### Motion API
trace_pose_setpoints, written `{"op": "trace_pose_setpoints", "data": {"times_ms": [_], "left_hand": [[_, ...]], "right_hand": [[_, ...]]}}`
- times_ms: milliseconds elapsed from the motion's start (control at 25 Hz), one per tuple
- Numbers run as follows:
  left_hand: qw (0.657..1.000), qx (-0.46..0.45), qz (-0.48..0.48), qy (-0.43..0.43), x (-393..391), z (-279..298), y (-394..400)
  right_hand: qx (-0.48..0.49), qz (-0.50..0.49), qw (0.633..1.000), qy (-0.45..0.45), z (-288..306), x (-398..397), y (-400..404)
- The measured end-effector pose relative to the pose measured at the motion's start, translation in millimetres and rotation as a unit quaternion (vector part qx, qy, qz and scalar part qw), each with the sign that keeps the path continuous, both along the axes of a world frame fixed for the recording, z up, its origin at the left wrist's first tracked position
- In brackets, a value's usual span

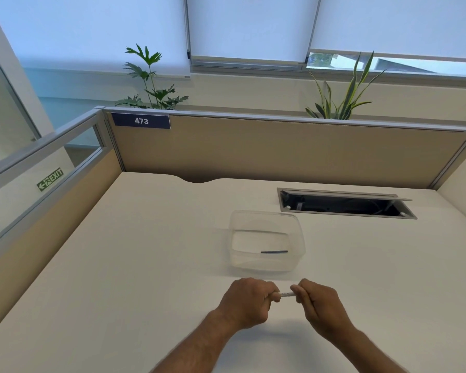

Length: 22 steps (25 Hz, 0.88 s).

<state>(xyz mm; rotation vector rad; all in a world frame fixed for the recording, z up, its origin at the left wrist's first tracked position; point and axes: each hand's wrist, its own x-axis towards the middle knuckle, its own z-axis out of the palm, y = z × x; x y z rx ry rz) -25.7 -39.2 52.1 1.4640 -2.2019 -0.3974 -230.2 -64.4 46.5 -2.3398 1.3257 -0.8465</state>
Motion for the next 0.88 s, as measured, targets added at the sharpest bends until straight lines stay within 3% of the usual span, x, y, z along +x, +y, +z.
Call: {"op": "trace_pose_setpoints", "data": {"times_ms": [200, 400, 520, 680, 880], "left_hand": [[1.000, 0.000, 0.007, 0.016, 0, -4, -3], [0.995, -0.072, 0.033, 0.053, -3, -4, -1], [0.989, -0.129, 0.052, 0.052, -1, -1, -4], [0.987, -0.138, 0.070, 0.050, -4, -1, -3], [0.994, -0.080, 0.076, 0.017, -2, -3, -2]], "right_hand": [[-0.056, -0.015, 0.997, 0.050, 1, 1, -2], [0.007, -0.046, 0.998, 0.038, 2, 8, -4], [0.118, -0.061, 0.991, -0.010, 0, 14, -4], [0.284, -0.063, 0.948, -0.126, 3, 16, -5], [0.251, -0.014, 0.947, -0.199, -1, 3, -1]]}}
